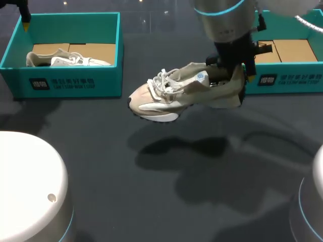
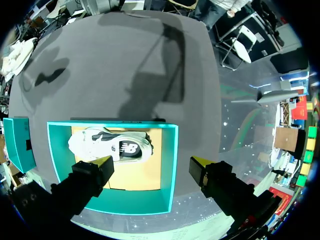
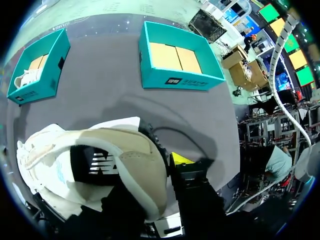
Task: Take the shoe out of the shoebox, open the shoe tongue, remove and reinsert the insole, then place the shoe into the shoebox
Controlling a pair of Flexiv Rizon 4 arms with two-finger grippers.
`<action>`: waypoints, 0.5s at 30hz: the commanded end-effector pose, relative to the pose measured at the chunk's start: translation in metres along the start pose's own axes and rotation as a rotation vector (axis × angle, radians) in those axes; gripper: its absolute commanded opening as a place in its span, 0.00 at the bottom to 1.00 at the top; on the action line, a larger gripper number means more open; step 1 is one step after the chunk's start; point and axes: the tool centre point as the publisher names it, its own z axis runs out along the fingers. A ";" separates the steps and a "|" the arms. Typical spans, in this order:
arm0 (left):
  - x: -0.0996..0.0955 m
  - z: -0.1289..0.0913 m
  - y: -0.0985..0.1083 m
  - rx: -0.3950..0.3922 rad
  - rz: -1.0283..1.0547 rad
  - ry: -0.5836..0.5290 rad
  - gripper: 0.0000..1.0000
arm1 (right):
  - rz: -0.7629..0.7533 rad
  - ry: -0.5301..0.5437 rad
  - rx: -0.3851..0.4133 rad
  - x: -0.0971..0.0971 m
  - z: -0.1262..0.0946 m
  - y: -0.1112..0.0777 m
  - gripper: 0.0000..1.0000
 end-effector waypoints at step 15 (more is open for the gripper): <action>0.000 0.000 -0.001 -0.002 0.000 0.001 1.00 | -0.017 -0.004 0.026 0.042 0.061 -0.032 0.00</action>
